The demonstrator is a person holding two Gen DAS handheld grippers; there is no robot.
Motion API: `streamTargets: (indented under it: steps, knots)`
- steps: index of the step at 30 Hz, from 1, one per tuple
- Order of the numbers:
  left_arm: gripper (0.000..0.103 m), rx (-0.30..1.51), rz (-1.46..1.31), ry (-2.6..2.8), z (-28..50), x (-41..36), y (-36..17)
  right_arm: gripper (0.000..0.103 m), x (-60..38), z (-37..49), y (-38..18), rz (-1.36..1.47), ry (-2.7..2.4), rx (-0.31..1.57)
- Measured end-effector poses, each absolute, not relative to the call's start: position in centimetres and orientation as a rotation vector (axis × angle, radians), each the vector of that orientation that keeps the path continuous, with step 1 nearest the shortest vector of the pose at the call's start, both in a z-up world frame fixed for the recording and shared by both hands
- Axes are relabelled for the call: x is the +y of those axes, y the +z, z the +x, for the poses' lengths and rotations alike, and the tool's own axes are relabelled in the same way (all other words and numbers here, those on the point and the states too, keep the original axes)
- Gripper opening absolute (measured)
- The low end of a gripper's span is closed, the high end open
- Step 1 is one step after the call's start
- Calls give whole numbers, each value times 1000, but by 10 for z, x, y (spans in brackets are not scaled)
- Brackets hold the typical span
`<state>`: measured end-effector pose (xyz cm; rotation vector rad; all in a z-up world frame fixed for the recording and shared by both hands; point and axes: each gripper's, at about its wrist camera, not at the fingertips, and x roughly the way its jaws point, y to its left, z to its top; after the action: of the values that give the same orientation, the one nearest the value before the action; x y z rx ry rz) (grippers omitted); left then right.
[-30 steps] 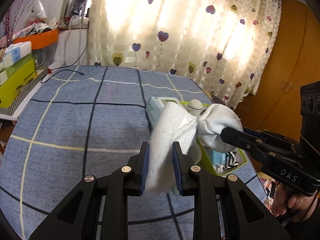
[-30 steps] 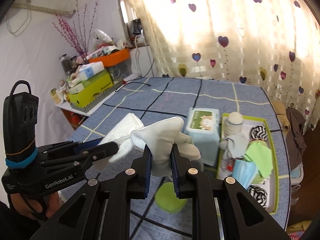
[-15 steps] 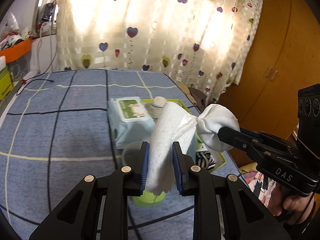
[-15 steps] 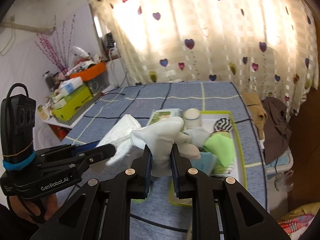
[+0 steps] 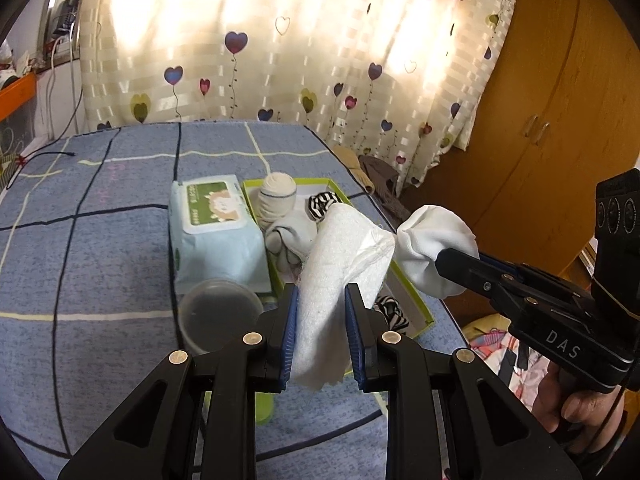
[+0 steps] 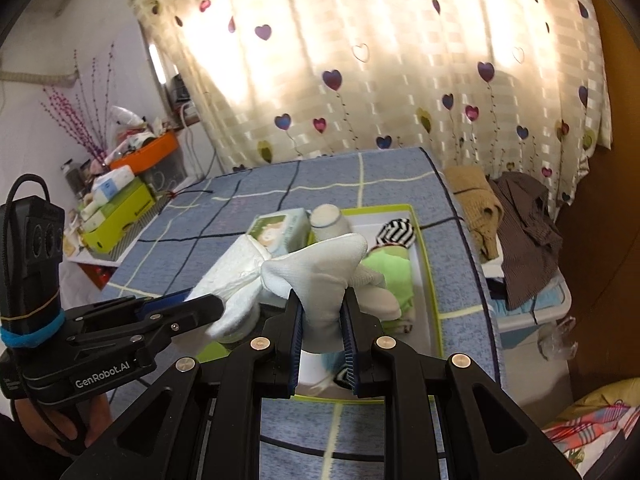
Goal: Organize soft objects
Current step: 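Carry the white cloth and white sock over the white box, then open both grippers to drop the cloth and sock into the box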
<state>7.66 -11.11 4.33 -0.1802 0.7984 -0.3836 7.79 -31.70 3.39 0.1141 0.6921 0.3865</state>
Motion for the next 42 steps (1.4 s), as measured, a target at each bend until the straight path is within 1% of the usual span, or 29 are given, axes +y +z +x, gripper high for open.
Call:
streamTargets:
  steps: [15, 36, 42]
  knots:
    - [24, 908, -199, -365, 99, -138, 5, 17, -336, 102, 1, 145, 354, 764]
    - [24, 986, -195, -351, 126, -161, -24, 18, -347, 130, -39, 141, 343, 857]
    - [31, 1004, -182, -376, 130, -170, -29, 18, -346, 143, -47, 139, 341, 872]
